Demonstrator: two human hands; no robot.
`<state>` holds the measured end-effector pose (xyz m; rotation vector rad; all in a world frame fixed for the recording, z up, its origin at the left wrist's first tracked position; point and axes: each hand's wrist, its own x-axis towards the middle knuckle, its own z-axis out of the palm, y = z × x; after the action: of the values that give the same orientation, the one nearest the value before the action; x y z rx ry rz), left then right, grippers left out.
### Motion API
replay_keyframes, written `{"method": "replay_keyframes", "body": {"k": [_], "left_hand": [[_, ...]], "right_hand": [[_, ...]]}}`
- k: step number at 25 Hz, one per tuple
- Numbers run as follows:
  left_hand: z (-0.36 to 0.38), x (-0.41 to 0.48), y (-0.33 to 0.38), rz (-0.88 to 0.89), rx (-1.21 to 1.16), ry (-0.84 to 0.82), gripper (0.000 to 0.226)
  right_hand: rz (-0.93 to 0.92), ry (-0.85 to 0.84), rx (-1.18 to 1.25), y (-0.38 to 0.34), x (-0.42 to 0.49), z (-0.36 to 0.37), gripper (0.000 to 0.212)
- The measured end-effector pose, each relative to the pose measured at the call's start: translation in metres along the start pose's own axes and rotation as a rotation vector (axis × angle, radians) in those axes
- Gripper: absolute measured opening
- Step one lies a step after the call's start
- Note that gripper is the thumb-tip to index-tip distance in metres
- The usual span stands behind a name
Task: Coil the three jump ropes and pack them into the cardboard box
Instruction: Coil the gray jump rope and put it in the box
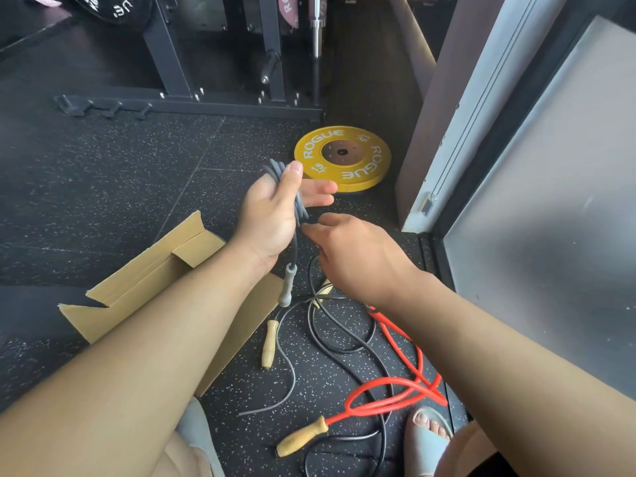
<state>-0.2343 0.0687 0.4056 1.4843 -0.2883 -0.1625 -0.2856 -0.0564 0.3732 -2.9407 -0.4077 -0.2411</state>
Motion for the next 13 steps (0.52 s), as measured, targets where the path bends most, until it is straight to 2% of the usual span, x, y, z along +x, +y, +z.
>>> {"method": "replay_keyframes", "body": {"k": [4, 7, 8, 13], "left_hand": [[-0.007, 0.004, -0.013, -0.016, 0.204, -0.086, 0.042], [-0.011, 0.007, -0.021, -0.015, 0.428, -0.184, 0.027], [-0.010, 0.004, -0.020, -0.040, 0.460, -0.246, 0.026], [0.000, -0.008, -0.013, -0.185, 0.308, -0.442, 0.050]], "right_hand": [[-0.180, 0.193, 0.080, 0.003, -0.001, -0.003, 0.028], [-0.191, 0.346, 0.210, 0.007, -0.003, -0.015, 0.016], [-0.177, 0.386, 0.200, 0.009, -0.003, -0.019, 0.019], [-0.125, 0.431, 0.300, 0.034, -0.006, -0.029, 0.041]]}}
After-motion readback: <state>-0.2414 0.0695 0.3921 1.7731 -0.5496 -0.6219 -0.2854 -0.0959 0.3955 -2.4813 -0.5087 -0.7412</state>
